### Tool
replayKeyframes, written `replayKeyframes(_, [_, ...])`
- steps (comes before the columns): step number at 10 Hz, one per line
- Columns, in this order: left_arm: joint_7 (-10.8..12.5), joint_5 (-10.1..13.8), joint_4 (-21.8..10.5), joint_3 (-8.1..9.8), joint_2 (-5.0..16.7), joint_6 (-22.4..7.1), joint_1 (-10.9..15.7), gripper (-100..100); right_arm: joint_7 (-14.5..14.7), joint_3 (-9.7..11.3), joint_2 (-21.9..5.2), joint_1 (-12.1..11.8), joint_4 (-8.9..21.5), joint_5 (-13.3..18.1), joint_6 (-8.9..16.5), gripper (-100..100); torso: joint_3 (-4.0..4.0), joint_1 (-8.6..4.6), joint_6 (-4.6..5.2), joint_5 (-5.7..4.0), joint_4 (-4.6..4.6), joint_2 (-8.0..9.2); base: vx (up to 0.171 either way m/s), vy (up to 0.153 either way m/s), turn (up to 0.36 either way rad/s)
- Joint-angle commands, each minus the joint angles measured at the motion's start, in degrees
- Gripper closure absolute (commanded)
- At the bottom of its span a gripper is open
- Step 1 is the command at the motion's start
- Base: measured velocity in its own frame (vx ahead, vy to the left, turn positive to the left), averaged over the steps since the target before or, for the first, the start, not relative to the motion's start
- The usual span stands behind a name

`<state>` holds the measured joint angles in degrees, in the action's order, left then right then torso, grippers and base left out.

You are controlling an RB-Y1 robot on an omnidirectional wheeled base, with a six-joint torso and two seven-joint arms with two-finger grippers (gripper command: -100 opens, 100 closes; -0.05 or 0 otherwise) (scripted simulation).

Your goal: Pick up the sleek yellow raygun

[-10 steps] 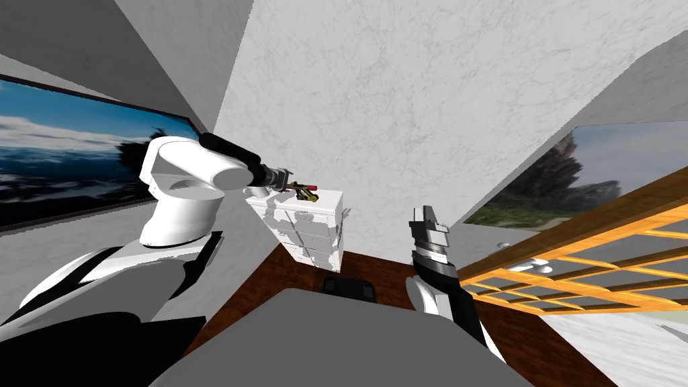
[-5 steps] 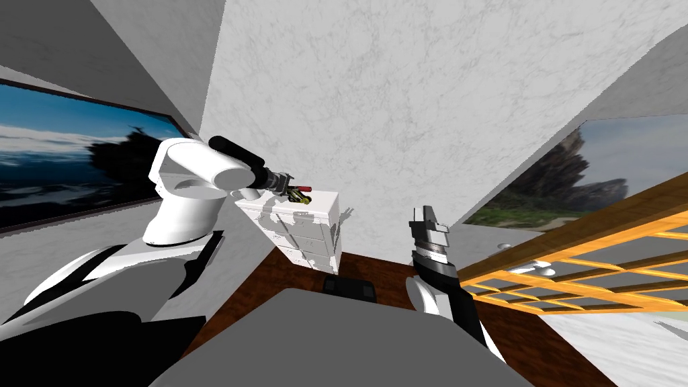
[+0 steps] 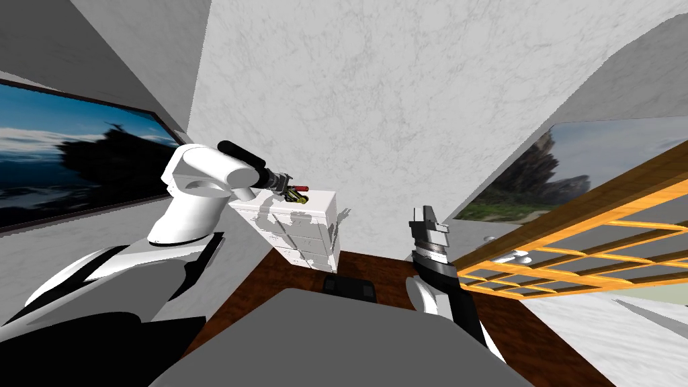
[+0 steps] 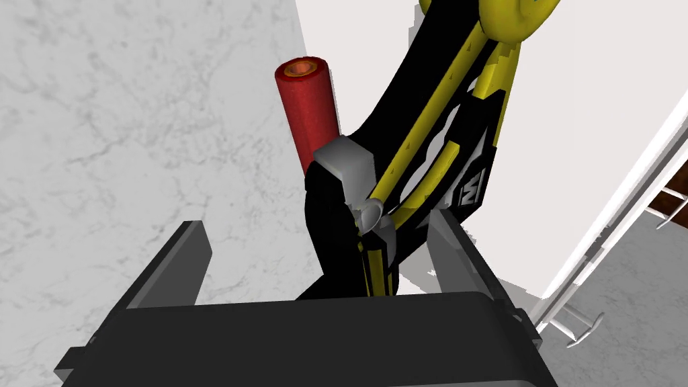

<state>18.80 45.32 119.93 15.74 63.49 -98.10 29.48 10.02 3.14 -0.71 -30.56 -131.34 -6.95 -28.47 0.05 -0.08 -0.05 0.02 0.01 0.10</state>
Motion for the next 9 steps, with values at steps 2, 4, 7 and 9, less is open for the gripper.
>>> replayKeyframes(2, [-1.9,-1.4,-3.2,-0.11,-0.1,2.6,-0.6,-100,0.0,0.0,0.0,0.0,0.0,0.0,0.0,0,-0.01,0.00,0.00,0.00,0.00,-0.01,-0.034,-0.016,-0.074])
replayKeyframes(4, [-1.6,-1.2,-2.7,-0.26,-0.2,2.2,-0.4,100,0.0,0.0,0.0,0.0,0.0,0.0,0.0,0,-0.02,0.03,-0.02,0.00,0.00,-0.05,-0.008,-0.003,-0.004])
replayKeyframes(7, [-1.6,-1.2,-2.7,-0.31,-0.2,2.1,-0.5,100,0.0,0.0,0.0,0.0,0.0,0.0,0.0,0,-0.03,0.06,-0.02,0.01,0.02,-0.10,0.000,0.000,0.000])
replayKeyframes(9, [-1.6,-1.2,-2.7,-0.31,-0.2,2.1,-0.5,0,0.0,0.0,0.0,0.0,0.0,0.0,0.0,0,-0.02,0.05,-0.02,-0.01,0.03,-0.09,0.000,0.000,0.000])
